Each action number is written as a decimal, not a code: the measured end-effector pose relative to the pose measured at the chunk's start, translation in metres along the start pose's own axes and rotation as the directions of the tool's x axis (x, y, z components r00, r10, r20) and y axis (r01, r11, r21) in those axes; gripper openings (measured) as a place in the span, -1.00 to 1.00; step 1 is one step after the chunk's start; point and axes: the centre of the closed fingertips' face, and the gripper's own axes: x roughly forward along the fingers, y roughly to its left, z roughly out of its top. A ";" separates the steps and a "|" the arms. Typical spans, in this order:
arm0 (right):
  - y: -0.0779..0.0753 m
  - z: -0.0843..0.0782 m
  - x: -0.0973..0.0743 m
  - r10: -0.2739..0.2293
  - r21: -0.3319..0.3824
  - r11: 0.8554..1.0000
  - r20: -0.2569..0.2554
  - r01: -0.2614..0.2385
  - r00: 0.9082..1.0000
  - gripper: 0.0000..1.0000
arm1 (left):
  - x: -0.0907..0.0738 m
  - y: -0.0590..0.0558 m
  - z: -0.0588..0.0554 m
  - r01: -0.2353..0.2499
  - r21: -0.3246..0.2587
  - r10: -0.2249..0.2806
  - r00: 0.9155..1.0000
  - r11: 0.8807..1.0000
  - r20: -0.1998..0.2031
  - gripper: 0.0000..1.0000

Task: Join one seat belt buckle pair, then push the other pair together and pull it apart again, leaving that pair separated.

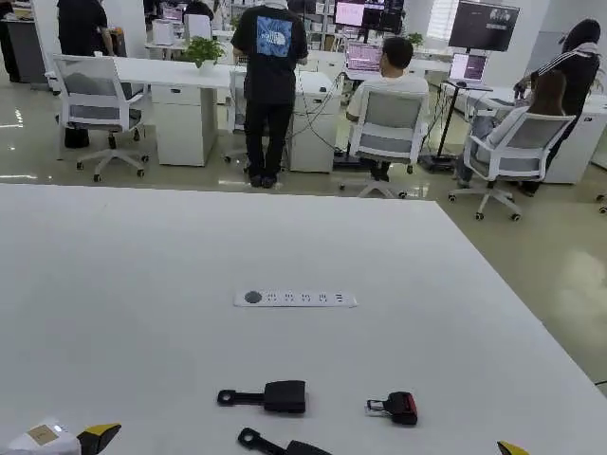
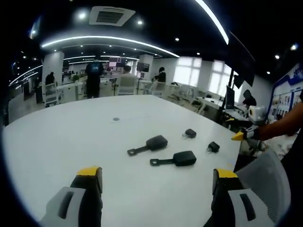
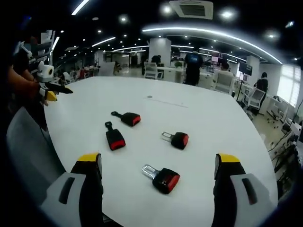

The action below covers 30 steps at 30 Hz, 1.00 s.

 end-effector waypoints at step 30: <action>-0.001 0.003 -0.001 0.001 -0.006 1.000 0.004 -0.001 1.000 0.99 | 0.001 -0.011 0.003 0.010 -0.004 -0.010 1.000 1.000 -0.003 0.98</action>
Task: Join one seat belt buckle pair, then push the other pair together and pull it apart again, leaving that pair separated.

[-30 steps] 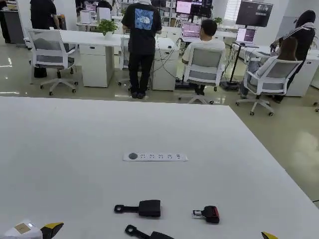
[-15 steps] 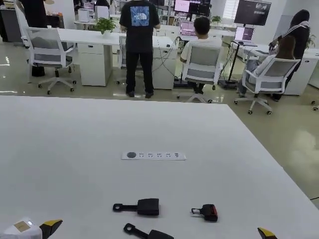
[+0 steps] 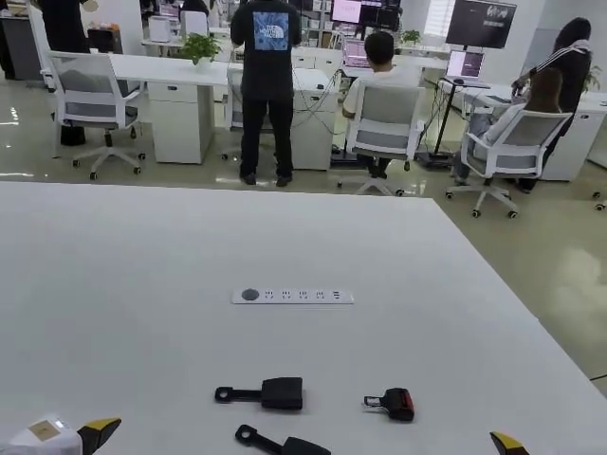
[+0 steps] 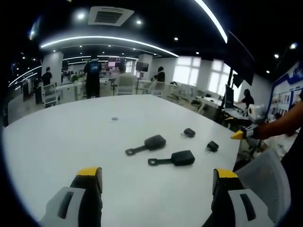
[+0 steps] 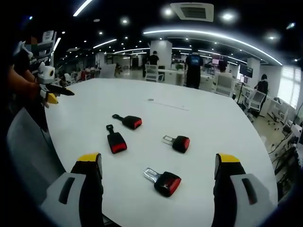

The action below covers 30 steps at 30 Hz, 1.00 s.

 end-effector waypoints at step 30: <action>0.000 -0.007 0.003 0.017 -0.007 1.000 -0.011 -0.017 1.000 0.98 | 0.002 0.001 -0.009 0.007 0.002 -0.007 1.000 1.000 -0.017 0.97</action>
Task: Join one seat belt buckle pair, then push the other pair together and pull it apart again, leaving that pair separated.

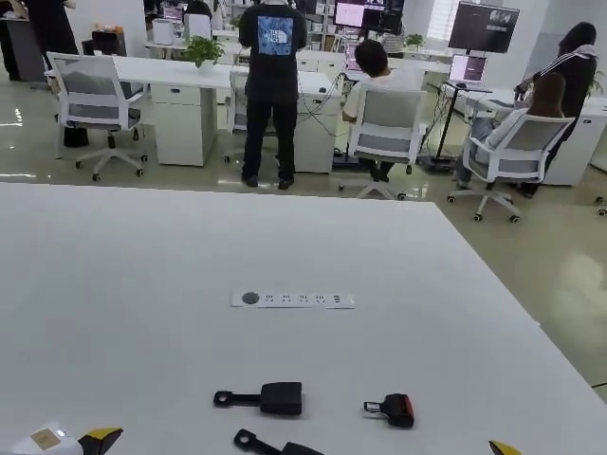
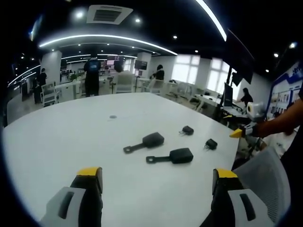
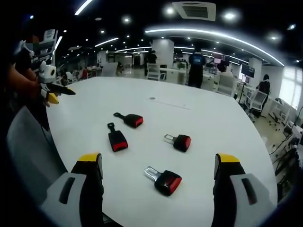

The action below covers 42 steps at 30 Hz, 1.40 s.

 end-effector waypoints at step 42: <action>-0.004 -0.009 0.009 0.079 -0.034 0.996 -0.060 -0.081 0.995 0.93 | 0.034 -0.028 -0.002 0.051 -0.002 -0.051 0.998 0.999 -0.026 0.95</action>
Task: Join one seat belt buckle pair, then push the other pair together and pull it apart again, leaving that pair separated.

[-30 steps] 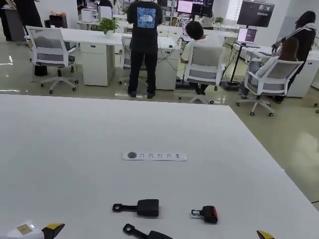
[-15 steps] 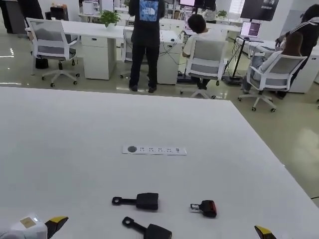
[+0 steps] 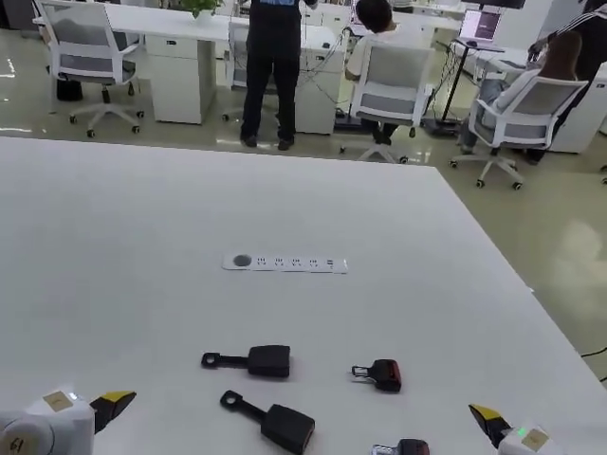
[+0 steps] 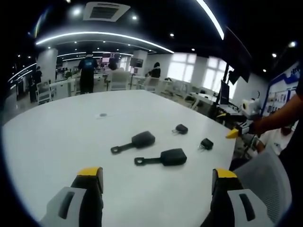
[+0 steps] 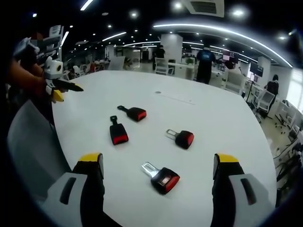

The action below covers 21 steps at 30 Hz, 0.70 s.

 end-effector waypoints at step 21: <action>-0.008 -0.023 0.021 0.129 0.011 0.992 -0.091 -0.129 0.987 0.80 | 0.043 -0.007 0.009 0.072 0.072 -0.067 0.995 0.995 -0.069 0.93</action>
